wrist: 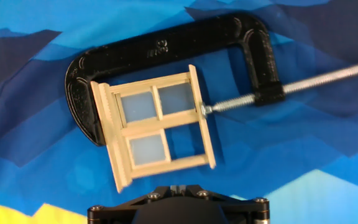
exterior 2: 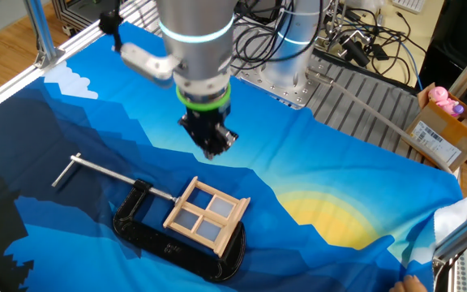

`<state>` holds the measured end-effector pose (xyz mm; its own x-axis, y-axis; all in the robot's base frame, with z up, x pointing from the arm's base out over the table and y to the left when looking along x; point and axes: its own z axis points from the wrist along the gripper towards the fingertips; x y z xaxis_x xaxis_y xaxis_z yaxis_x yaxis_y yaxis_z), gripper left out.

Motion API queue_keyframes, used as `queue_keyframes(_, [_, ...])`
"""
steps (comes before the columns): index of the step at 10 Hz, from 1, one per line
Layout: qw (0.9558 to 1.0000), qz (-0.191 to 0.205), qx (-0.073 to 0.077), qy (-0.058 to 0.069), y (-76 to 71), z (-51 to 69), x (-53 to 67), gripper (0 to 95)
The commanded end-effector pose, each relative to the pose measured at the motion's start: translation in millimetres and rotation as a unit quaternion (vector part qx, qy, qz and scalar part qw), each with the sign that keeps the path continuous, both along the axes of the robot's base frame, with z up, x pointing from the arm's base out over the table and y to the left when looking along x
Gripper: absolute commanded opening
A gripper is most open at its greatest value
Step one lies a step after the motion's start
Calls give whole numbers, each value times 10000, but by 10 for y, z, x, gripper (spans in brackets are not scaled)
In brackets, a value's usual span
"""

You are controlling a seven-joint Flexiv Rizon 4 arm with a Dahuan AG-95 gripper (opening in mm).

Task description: Close a sliding window

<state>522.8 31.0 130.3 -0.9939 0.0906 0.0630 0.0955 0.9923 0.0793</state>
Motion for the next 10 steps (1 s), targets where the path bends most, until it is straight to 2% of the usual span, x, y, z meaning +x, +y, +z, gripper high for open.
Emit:
queue_keyframes(1, [10000, -9, 38, 61, 70, -52, 38, 0])
queue_keyframes(3, [10000, -70, 20, 21, 159, -188, 60, 0])
queue_keyframes(7, [10000, -79, 0, 14, 174, -387, 86, 0])
queue_keyframes(10, [9998, -149, 44, 97, 223, -562, 95, 0])
